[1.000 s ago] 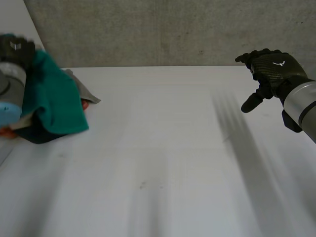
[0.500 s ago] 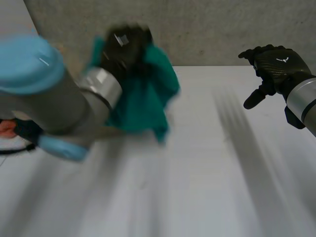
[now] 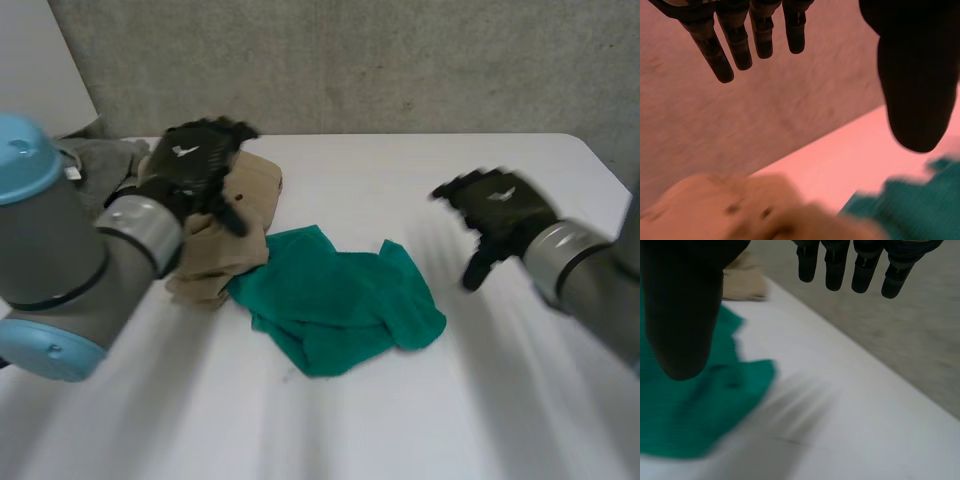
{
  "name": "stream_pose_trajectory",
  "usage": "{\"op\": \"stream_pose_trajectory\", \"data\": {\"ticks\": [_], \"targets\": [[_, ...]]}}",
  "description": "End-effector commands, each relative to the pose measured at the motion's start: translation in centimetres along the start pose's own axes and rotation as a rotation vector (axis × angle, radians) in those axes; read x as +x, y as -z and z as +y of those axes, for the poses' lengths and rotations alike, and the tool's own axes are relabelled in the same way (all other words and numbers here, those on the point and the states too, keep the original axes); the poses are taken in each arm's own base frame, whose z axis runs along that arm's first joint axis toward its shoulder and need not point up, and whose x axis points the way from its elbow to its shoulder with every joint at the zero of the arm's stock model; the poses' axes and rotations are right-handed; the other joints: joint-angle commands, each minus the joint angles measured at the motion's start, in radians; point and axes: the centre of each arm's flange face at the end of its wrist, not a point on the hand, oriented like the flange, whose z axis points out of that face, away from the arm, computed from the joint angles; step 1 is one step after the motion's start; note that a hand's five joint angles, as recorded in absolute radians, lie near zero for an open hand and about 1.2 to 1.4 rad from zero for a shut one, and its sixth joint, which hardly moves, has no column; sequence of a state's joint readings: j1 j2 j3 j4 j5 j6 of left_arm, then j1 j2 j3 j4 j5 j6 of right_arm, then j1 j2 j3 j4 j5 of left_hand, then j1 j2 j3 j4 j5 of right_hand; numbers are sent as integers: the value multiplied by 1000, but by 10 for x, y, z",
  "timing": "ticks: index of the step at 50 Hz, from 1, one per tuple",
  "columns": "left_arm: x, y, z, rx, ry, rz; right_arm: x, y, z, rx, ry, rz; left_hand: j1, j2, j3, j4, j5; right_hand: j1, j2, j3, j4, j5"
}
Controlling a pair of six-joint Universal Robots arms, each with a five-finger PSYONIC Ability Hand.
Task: Fold the laundry.
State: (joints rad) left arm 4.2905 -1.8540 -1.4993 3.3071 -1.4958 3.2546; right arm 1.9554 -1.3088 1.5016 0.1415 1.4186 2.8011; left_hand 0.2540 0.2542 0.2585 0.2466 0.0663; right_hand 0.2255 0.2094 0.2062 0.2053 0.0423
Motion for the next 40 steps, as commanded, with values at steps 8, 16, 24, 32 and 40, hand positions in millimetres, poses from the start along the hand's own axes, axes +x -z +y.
{"op": "stream_pose_trajectory", "data": {"ticks": [8, 16, 24, 32, 40], "targets": [[-55, -40, 101, -138, -313, 76, -97, -43, 59, 19, 115, -86, -14, -14, -19, -7, -1, -30, -13, -10, -9, -21], [-67, -69, 107, -116, -373, 22, -90, -51, 65, 22, 163, -30, 1142, 1142, 1138, 1150, 1155, 1171, 1187, 1190, 1191, 1179], [-116, -101, 11, 194, -438, -237, -79, -18, 27, 122, 176, -16, 1142, 1142, 1138, 1150, 1155, 1171, 1187, 1190, 1191, 1179], [-254, -93, -73, 446, -484, -750, -64, 3, 36, 79, 200, -39, 1142, 1142, 1138, 1150, 1155, 1171, 1187, 1190, 1191, 1179], [-250, -107, -11, 256, -468, -688, -65, 12, 56, 25, 192, -72, -79, -80, -84, -72, -66, 1171, 1187, 1190, 1191, 1179]]}}
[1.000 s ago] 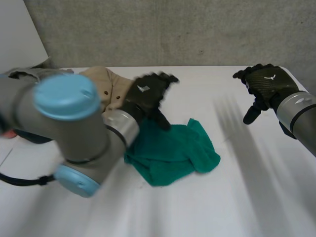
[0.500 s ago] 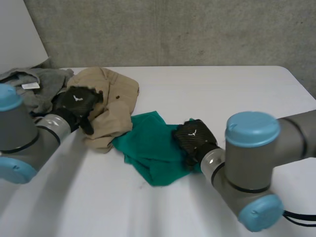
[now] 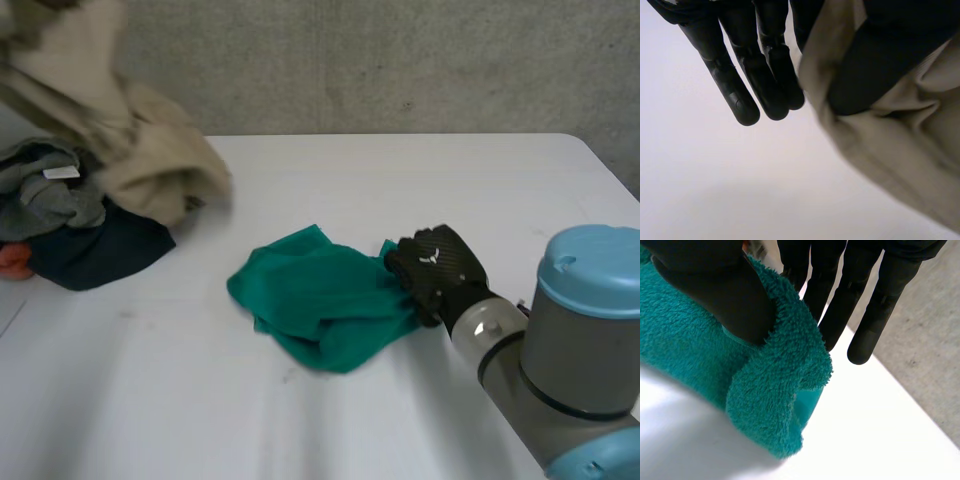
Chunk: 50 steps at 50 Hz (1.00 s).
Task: Fold the laundry.
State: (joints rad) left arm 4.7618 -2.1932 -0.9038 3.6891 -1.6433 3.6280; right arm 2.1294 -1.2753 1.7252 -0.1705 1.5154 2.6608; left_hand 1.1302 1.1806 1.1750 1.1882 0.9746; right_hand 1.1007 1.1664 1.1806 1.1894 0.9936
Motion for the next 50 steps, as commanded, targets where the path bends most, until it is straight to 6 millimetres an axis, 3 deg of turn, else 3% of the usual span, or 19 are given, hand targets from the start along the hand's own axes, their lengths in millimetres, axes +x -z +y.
{"op": "stream_pose_trajectory", "data": {"ticks": [1, 3, 4, 6, 15, 16, 18, 19, 20, 23, 24, 28, 32, 37, 43, 47, 50], "targets": [[37, 36, 39, -155, -21, 158, -5, 8, 16, -45, -9, -32, -956, -1006, -1000, -1014, -975, 296, 230, 216, 207, 228], [52, 54, 39, -191, -10, 234, -5, 8, 16, -43, -8, -32, -952, -1002, -997, -1010, -971, 296, 230, 216, 207, 228], [65, 72, 31, -210, -1, 294, -5, 7, 15, -41, -8, -32, -956, -1006, -1000, -1014, -975, 296, 230, 216, 207, 228], [72, 86, 17, -209, 13, 342, -5, 7, 14, -39, -8, -31, -956, -1006, -1000, -1014, -975, 296, 230, 216, 207, 228], [80, 169, -34, -250, 60, 512, -4, 8, 8, -10, -4, -43, -956, -1006, -1000, -1014, -975, 241, 176, 162, 153, 174], [86, 187, -45, -242, 79, 571, -5, 10, 7, -7, -4, -54, -956, -1006, -1000, -1014, -975, -29, -95, -109, -118, -97], [94, 207, -57, -227, 98, 647, -9, 13, 6, 7, 0, -88, -956, -1006, -1000, -1014, -975, -797, -863, -877, -886, -865], [99, 218, -62, -220, 110, 688, -12, 16, 2, 32, 15, -120, -956, -1006, -1000, -1014, -975, -926, -992, -1006, -1015, -994], [109, 240, -70, -209, 133, 774, -12, 18, 0, 45, 23, -134, -956, -1006, -1000, -1014, -975, -926, -992, -1006, -1015, -994], [123, 273, -86, -175, 171, 912, -3, 28, -16, 108, 36, -116, -956, -1006, -1000, -1014, -975, -926, -992, -1006, -1015, -994], [125, 278, -89, -166, 178, 933, 1, 29, -19, 118, 33, -101, -956, -1006, -1000, -1014, -975, -926, -992, -1006, -1015, -994], [140, 294, -90, -149, 197, 1018, 55, 26, -12, 59, -59, 96, -956, -1006, -1000, -1014, -975, -926, -992, -1006, -1015, -994], [172, 306, -86, -133, 212, 1117, 78, 28, 3, -61, -159, 166, -956, -1006, -1000, -1014, -975, -926, -992, -1006, -1015, -994], [198, 321, -79, -168, 219, 1229, 76, 33, 22, -185, -278, 138, -952, -1002, -997, -1010, -971, -926, -992, -1006, -1015, -994], [214, 329, -66, -307, 195, 1327, 51, 17, 58, -299, -468, 9, -838, -888, -883, -896, -857, -926, -992, -1006, -1015, -994], [220, 329, -64, -363, 184, 1366, 40, 3, 75, -338, -556, -38, -562, -613, -607, -620, -581, -926, -992, -1006, -1015, -994], [228, 326, -61, -373, 180, 1369, 39, -11, 81, -331, -588, -34, -93, -144, -138, -151, -112, -846, -912, -926, -935, -914]]}}
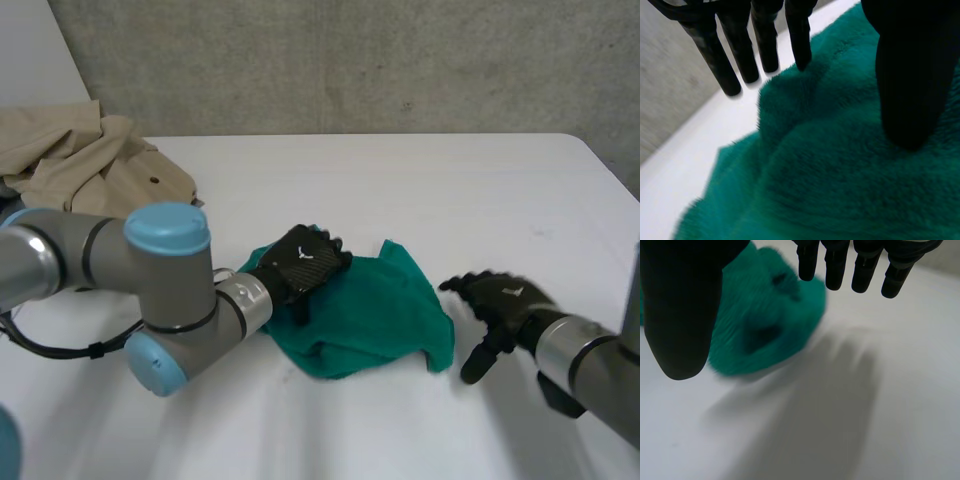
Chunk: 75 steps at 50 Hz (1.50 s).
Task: Fold the laundry.
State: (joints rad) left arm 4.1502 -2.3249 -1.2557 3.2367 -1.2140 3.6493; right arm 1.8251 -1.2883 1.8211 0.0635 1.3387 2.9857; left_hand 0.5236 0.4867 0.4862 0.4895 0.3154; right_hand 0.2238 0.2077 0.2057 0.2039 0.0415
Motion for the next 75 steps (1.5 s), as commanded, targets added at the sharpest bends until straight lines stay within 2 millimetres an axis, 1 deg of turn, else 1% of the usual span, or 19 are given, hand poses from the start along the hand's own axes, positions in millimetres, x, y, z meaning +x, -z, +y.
{"op": "stream_pose_trajectory", "data": {"ticks": [1, 2, 5, 8, 11, 12, 13, 17, 20, 24, 31, 40, 48, 53, 59, 65, 70, 74, 75], "targets": [[-4, -14, 2, -52, 19, 22, -7, -35, 13, -14, -98, -57, 683, 720, 721, 718, 717, 395, 411, 413, 415, 403], [-9, -17, -3, -32, 11, 2, -9, -37, 10, -3, -101, -63, 871, 908, 908, 905, 904, 582, 598, 600, 601, 589], [-23, -24, -18, 31, -20, -63, -13, -47, -8, 90, -100, -59, 873, 910, 910, 907, 906, 1171, 1187, 1189, 1191, 1179], [-47, -32, -45, 146, -57, -195, -8, -53, -33, 195, -80, -14, 873, 910, 910, 907, 906, 1172, 1189, 1191, 1192, 1180], [-75, -32, -83, 295, -102, -355, 3, -55, -80, 370, -44, 86, 873, 910, 910, 907, 906, 1172, 1189, 1191, 1192, 1180], [-83, -29, -95, 340, -113, -400, 8, -54, -108, 468, -24, 130, 873, 910, 910, 907, 906, 1172, 1189, 1191, 1192, 1180], [-99, -18, -122, 432, -131, -486, 9, -52, -120, 509, -14, 144, 873, 910, 910, 907, 906, 1172, 1189, 1191, 1192, 1180], [-125, 11, -172, 618, -141, -650, 3, -31, -179, 727, 47, 170, 873, 910, 910, 907, 906, 1172, 1189, 1191, 1192, 1180], [-130, 24, -185, 669, -127, -683, -2, -12, -210, 848, 84, 172, 873, 910, 910, 907, 906, 1172, 1189, 1191, 1192, 1180], [-124, 42, -185, 637, -109, -676, -6, -1, -225, 908, 127, 174, 873, 910, 910, 907, 906, 1172, 1189, 1191, 1192, 1180], [-78, 67, -120, 363, -42, -545, -22, -6, -201, 784, 237, 107, 873, 910, 910, 907, 906, 1172, 1189, 1191, 1192, 1180], [-4, 97, -29, 63, 10, -377, -54, -21, -89, 269, 344, -42, 873, 910, 910, 907, 906, 1172, 1189, 1191, 1192, 1180], [-11, 96, 9, -73, 56, -377, -55, -30, -43, 156, 355, -62, 873, 910, 910, 907, 906, 1172, 1189, 1191, 1192, 1180], [-20, 114, -15, -49, 61, -401, -54, -17, -43, 145, 403, -56, 873, 910, 910, 907, 906, 1172, 1189, 1191, 1192, 1180], [-31, 148, -67, 85, 32, -450, -54, 49, -84, 264, 577, 0, 873, 910, 910, 907, 906, 1172, 1189, 1191, 1192, 1180], [-51, 173, -119, 263, -7, -528, -51, 83, -119, 383, 648, 69, 873, 910, 910, 907, 906, 1172, 1189, 1191, 1192, 1180], [-63, 153, -112, 234, 4, -526, -54, 89, -132, 418, 633, 51, 873, 910, 910, 907, 906, 1172, 1189, 1191, 1192, 1180], [-69, 119, -82, 136, 27, -491, -54, 55, -121, 343, 581, 9, 873, 910, 910, 907, 906, 1172, 1189, 1191, 1192, 1180], [-72, 105, -65, 89, 39, -482, -54, 31, -112, 284, 558, -14, 873, 910, 910, 907, 906, 1172, 1189, 1191, 1192, 1180]]}}
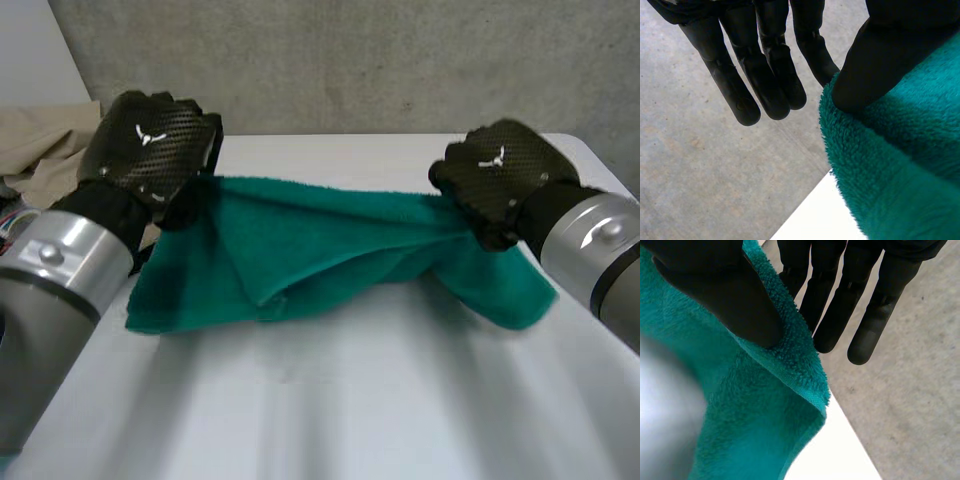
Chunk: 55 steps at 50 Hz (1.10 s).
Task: Fold the laundry.
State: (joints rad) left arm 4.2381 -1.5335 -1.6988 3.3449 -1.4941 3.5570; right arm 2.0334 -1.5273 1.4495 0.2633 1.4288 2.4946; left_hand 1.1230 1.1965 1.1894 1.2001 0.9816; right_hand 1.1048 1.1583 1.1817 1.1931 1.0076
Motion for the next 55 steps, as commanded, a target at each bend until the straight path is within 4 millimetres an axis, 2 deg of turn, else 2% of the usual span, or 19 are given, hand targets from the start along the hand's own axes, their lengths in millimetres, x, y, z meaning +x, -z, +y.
{"op": "stream_pose_trajectory", "data": {"ticks": [1, 4, 7, 9, 10, 11, 12, 15, 17, 20, 23, 26, 31, 36, 41, 47, 51, 54, 55], "targets": [[14, -45, 72, -182, 4, 43, -24, -52, 37, -112, -107, -97, 273, 200, 207, 196, 240, 291, 238, 215, 203, 214], [21, -66, 111, -260, 11, 53, -52, -75, 54, -154, -144, -168, 273, 200, 207, 196, 240, 291, 238, 215, 203, 214], [23, -84, 129, -278, 12, 50, -73, -95, 59, -128, -174, -190, 273, 200, 207, 196, 240, 291, 238, 215, 203, 214], [23, -101, 138, -268, 11, 44, -78, -103, 64, -118, -185, -186, 163, 90, 97, 86, 130, -66, -120, -143, -155, -144], [23, -106, 140, -262, 13, 44, -79, -106, 65, -113, -184, -183, -149, -222, -215, -226, -182, -330, -384, -407, -418, -407], [22, -110, 142, -261, 13, 42, -80, -110, 66, -103, -182, -177, -416, -490, -483, -494, -450, -929, -982, -1006, -1017, -1006], [20, -116, 143, -255, 9, 30, -79, -111, 66, -101, -182, -168, -919, -993, -986, -996, -952, -930, -984, -1007, -1019, -1008], [19, -119, 137, -240, 9, 26, -78, -111, 66, -101, -207, -159, -901, -974, -967, -978, -934, -930, -984, -1007, -1019, -1008], [20, -113, 126, -237, 16, 32, -74, -108, 64, -100, -239, -147, -904, -977, -970, -981, -937, -930, -984, -1007, -1019, -1008], [12, -93, 96, -216, 17, 21, -43, -95, 53, -88, -322, -66, -895, -968, -961, -972, -928, -930, -984, -1007, -1019, -1008], [10, -66, 82, -217, 22, 14, -8, -81, 70, -162, -391, 25, -889, -963, -955, -966, -922, -930, -984, -1007, -1019, -1008], [11, -43, 77, -223, 45, 14, 1, -70, 89, -241, -437, 45, -883, -957, -950, -960, -916, -930, -984, -1007, -1019, -1008], [22, -16, 83, -266, 129, 37, -9, -55, 116, -360, -511, 32, -883, -957, -950, -960, -916, -930, -984, -1007, -1019, -1008], [34, -3, 105, -358, 206, 63, -26, -43, 136, -441, -668, 11, -892, -965, -958, -969, -925, -930, -984, -1007, -1019, -1008], [48, 9, 133, -457, 217, 95, -43, -39, 142, -438, -740, -58, -892, -965, -958, -969, -925, -930, -984, -1007, -1019, -1008], [52, 16, 139, -450, 209, 98, -49, -41, 147, -403, -751, -69, -895, -968, -961, -972, -928, -923, -977, -1000, -1011, -1000], [53, 9, 140, -396, 187, 87, -55, -44, 152, -400, -749, -75, -871, -945, -938, -949, -905, -733, -786, -809, -821, -810], [56, 1, 149, -381, 148, 90, -60, -47, 157, -396, -743, -79, -737, -810, -803, -814, -770, -489, -543, -566, -578, -567], [57, -1, 153, -383, 136, 92, -63, -49, 157, -388, -735, -81, -684, -758, -750, -761, -717, -326, -379, -403, -414, -403]]}}
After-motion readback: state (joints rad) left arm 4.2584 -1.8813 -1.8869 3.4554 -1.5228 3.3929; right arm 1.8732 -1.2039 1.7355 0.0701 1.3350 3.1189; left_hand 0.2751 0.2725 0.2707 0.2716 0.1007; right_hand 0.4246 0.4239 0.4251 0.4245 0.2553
